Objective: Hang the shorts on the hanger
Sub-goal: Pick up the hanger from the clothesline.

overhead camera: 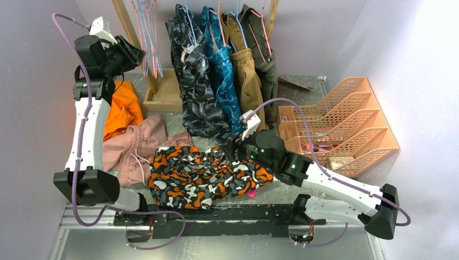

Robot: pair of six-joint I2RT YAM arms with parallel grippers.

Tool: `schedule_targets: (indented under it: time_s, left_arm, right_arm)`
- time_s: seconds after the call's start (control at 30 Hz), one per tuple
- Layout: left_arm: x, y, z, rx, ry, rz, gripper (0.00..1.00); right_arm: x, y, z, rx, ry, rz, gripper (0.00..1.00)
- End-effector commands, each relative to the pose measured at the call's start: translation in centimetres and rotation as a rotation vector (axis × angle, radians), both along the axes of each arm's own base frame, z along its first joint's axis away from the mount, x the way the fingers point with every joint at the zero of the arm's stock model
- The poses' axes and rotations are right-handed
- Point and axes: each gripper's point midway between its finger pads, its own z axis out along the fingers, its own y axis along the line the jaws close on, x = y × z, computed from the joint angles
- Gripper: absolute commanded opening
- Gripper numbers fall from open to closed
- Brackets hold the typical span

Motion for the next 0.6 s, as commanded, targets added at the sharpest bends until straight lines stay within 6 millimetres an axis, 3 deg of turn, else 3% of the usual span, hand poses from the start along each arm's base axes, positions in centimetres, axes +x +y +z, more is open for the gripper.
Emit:
schedule_targets:
  time_s: [0.0,0.57]
  left_arm:
    - [0.6,0.5,1.3,0.035,-0.049,0.016,0.40]
    - [1.8,-0.2,-0.2,0.109,-0.031,-0.032,0.34]
  right_arm:
    - [0.2,-0.1,0.1,-0.010,-0.015,-0.010,0.63]
    - [0.4,-0.3,-0.3,-0.029,-0.016,-0.020,0.63]
